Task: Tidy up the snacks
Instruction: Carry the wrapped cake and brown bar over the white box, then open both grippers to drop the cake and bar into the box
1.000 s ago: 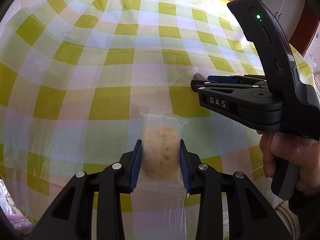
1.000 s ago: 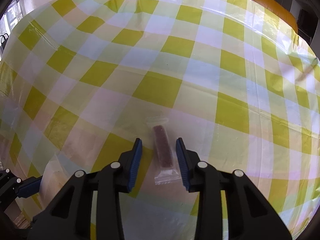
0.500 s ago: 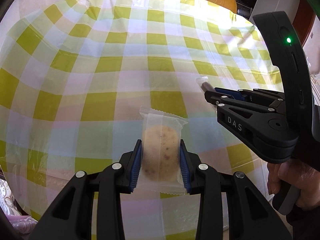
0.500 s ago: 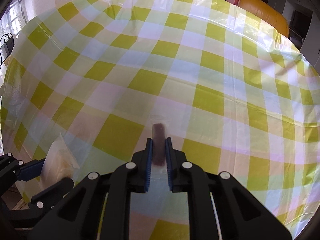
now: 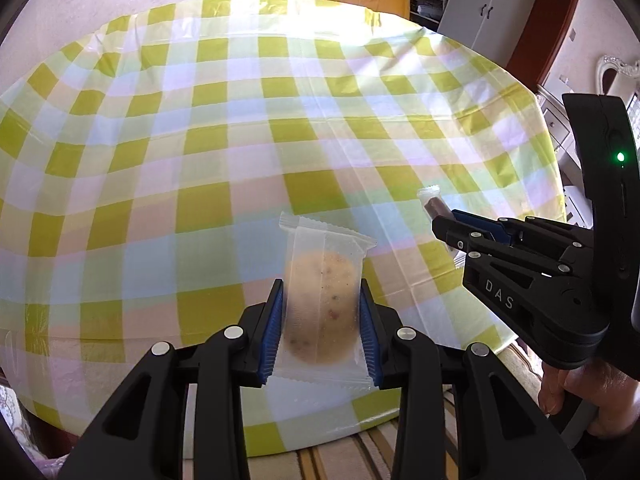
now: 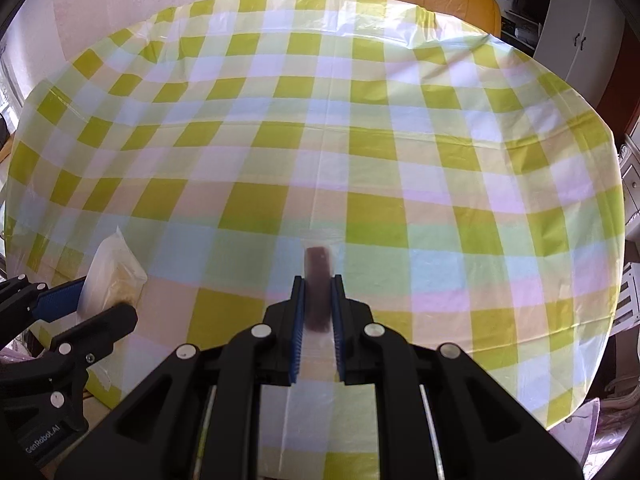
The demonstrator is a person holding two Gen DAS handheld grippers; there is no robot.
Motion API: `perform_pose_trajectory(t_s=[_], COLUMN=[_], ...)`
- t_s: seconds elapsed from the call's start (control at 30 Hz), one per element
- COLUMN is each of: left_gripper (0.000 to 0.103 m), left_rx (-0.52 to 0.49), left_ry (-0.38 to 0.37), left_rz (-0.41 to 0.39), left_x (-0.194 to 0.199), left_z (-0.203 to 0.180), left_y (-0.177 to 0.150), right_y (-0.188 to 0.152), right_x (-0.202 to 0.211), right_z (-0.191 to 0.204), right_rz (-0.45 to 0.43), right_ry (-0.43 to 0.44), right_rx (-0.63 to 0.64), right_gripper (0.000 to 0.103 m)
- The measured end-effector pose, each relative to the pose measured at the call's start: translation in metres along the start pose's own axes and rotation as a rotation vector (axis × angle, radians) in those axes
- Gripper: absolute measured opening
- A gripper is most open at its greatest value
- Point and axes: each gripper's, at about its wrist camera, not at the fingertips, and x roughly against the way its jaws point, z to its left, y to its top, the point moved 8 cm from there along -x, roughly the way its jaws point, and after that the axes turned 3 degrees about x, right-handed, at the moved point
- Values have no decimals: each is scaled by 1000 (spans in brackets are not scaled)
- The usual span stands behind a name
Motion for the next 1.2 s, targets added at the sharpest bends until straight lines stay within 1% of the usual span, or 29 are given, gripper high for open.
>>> perform_pose_trajectory(t_s=[0.13, 0.3, 0.47, 0.67, 0.8, 0.93, 1.03, 1.2], left_gripper=[34, 34, 34, 34, 34, 34, 34, 34], left_rx=[-49, -119, -209, -340, -432, -492, -531, -576], left_ry=[-44, -112, -176, -256, -290, -317, -331, -339], left_rz=[13, 50, 87, 162, 212, 265, 302, 378], left_x=[1, -4, -10, -23, -34, -47, -56, -77], left_z=[-37, -87, -144, -218, -262, -300, -325, -360], left_y=[-8, -21, -35, -59, -77, -90, -100, -118], right_y=[-23, -59, -101, -158, -197, -233, -255, -283], right_x=[20, 45, 68, 91, 97, 95, 91, 81], right_z=[-29, -69, -128, -196, -233, -262, -274, -284], right_rz=[-8, -5, 15, 49, 82, 117, 140, 175], right_ry=[-27, -66, -145, -251, -300, -330, -340, -345], right_rx=[-51, -105, -181, -286, -361, -440, -480, -526], right_gripper=[13, 13, 13, 13, 13, 13, 13, 13])
